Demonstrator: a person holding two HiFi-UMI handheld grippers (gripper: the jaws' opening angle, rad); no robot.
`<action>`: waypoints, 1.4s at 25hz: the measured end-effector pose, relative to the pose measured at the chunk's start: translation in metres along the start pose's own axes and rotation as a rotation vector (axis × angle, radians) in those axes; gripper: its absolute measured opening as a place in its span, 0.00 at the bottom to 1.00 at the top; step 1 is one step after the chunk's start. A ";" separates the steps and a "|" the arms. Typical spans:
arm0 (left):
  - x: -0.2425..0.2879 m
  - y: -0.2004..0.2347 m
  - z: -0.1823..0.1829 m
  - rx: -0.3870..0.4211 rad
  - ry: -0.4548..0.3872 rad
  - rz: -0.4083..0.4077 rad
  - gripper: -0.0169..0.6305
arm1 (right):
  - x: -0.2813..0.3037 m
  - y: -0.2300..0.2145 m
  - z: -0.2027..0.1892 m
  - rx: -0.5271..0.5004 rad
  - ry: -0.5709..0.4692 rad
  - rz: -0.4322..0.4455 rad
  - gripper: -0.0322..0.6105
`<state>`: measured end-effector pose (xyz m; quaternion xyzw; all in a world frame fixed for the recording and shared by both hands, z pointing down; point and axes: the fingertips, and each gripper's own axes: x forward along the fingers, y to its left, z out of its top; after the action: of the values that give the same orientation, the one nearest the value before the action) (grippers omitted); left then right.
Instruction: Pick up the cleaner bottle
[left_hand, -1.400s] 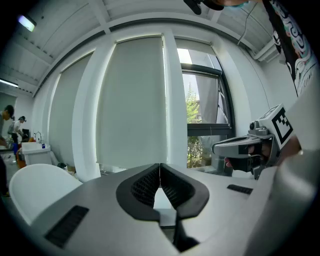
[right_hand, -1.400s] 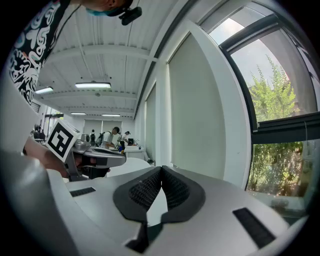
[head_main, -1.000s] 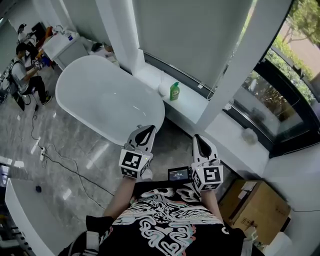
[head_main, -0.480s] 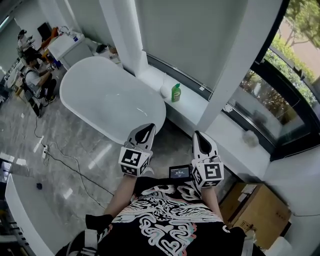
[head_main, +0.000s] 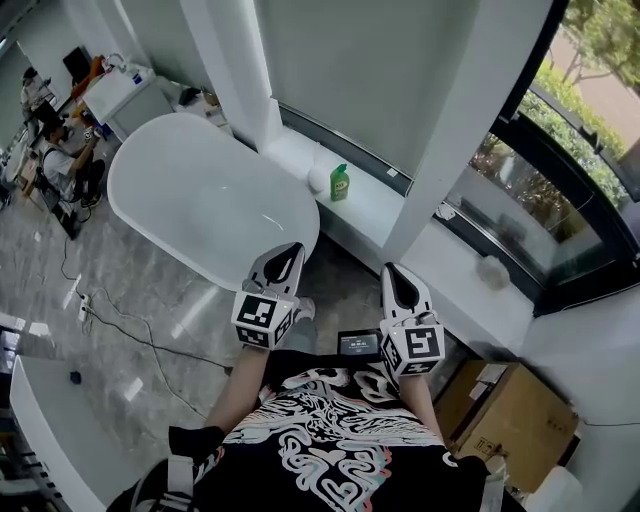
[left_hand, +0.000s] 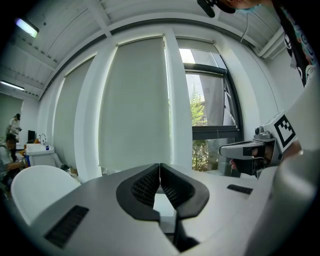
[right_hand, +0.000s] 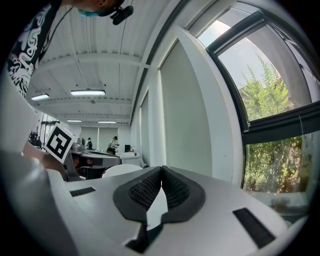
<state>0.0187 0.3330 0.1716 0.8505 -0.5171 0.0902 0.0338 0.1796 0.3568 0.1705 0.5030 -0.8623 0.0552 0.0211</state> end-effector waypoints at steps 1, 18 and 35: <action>0.003 0.001 0.001 0.000 -0.001 0.000 0.05 | 0.000 -0.004 -0.001 0.004 0.000 -0.007 0.09; 0.099 0.080 0.008 -0.022 -0.017 -0.019 0.05 | 0.110 -0.026 0.000 0.002 0.042 -0.025 0.09; 0.196 0.210 0.014 -0.062 -0.003 -0.064 0.05 | 0.258 -0.031 0.001 0.002 0.107 -0.085 0.09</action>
<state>-0.0779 0.0623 0.1874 0.8652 -0.4924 0.0716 0.0621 0.0798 0.1183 0.1951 0.5356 -0.8377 0.0819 0.0688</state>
